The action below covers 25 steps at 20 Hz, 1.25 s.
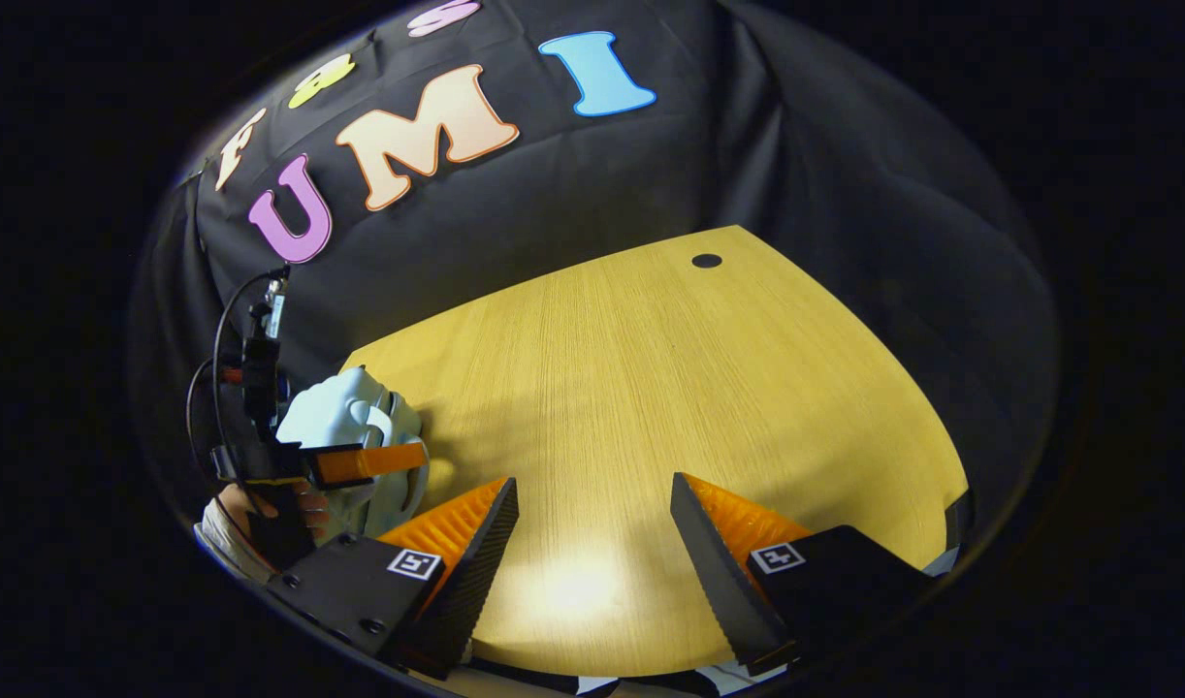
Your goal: First open the suitcase, pack the skin care products into it, and then close the suitcase.
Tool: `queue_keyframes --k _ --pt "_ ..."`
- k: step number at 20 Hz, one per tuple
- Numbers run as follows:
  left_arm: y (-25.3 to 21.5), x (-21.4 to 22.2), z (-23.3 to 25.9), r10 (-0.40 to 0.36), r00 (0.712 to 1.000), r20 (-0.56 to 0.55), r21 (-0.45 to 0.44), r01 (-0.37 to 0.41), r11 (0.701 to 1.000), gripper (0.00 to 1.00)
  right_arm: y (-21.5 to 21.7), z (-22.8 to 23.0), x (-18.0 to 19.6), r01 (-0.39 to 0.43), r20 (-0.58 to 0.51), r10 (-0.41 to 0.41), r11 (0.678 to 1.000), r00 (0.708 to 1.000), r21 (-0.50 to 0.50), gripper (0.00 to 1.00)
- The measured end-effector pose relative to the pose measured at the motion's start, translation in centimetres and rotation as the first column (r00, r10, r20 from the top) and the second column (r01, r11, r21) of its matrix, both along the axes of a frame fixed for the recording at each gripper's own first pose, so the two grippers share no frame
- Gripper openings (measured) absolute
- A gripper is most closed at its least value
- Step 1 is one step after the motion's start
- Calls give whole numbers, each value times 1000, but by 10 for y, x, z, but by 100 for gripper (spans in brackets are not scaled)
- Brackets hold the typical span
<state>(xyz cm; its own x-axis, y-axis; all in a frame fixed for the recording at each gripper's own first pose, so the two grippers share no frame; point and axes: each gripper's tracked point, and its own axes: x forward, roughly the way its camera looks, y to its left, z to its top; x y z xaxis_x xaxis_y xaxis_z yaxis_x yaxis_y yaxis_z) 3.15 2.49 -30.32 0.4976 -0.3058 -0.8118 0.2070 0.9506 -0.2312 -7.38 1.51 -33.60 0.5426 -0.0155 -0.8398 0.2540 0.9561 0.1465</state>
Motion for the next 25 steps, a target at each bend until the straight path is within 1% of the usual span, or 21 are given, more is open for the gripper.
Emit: queue_keyframes --k 1,2,3,4,5,6,7,8,9,10,11,13,16,17,18,21,23,25 --pt "-4 4 14 8 997 76 21 -10 1000 68 0 6 6 -11 23 11 1000 1000 -16 97" --pt "-5 8 30 38 988 149 23 -41 999 85 0 16 12 -21 54 23 999 998 -33 97" --pt "0 12 44 74 975 210 21 -81 997 96 1 26 22 -31 95 36 998 995 -47 97" --pt "1 12 51 111 958 265 33 -124 992 96 3 37 30 -41 136 49 997 989 -60 99" --pt "0 17 75 113 918 379 30 -135 990 97 5 49 39 -48 176 60 996 982 -76 99" --pt "-3 22 107 97 866 490 30 -128 991 95 7 60 47 -56 218 75 994 973 -90 99" --pt "-10 22 129 51 835 548 49 -93 994 95 11 70 54 -67 247 89 993 965 -99 99" --pt "-19 20 145 6 808 590 69 -58 996 94 15 78 60 -74 273 100 992 957 -103 97" --pt "-26 14 157 -28 797 604 88 -33 996 96 18 88 66 -74 299 100 992 949 -99 99" --pt "-31 14 179 -42 775 631 92 -21 996 96 19 99 71 -67 328 93 994 940 -91 99" --pt "-33 14 196 -36 758 652 76 -18 997 96 19 115 76 -57 368 83 995 926 -83 99" --pt "-33 20 229 3 715 699 33 -37 999 94 13 154 85 -33 448 69 996 892 -88 99" --pt "-30 19 262 50 651 758 -6 -70 998 94 2 210 94 20 579 54 993 814 -119 99" --pt "-34 20 271 54 639 768 -17 -65 998 94 0 225 95 35 612 53 991 789 -131 99" --pt "-39 22 277 49 630 775 -18 -56 998 94 -1 237 94 42 633 57 989 772 -140 99" --pt "-36 23 284 44 630 775 -19 -46 999 94 2 260 87 50 673 69 987 737 -155 96" --pt "-33 24 285 32 627 778 -7 -42 999 94 6 266 87 47 689 78 986 720 -161 99" --pt "-32 24 281 27 635 772 8 -51 999 94 9 270 89 42 702 86 986 707 -163 99"
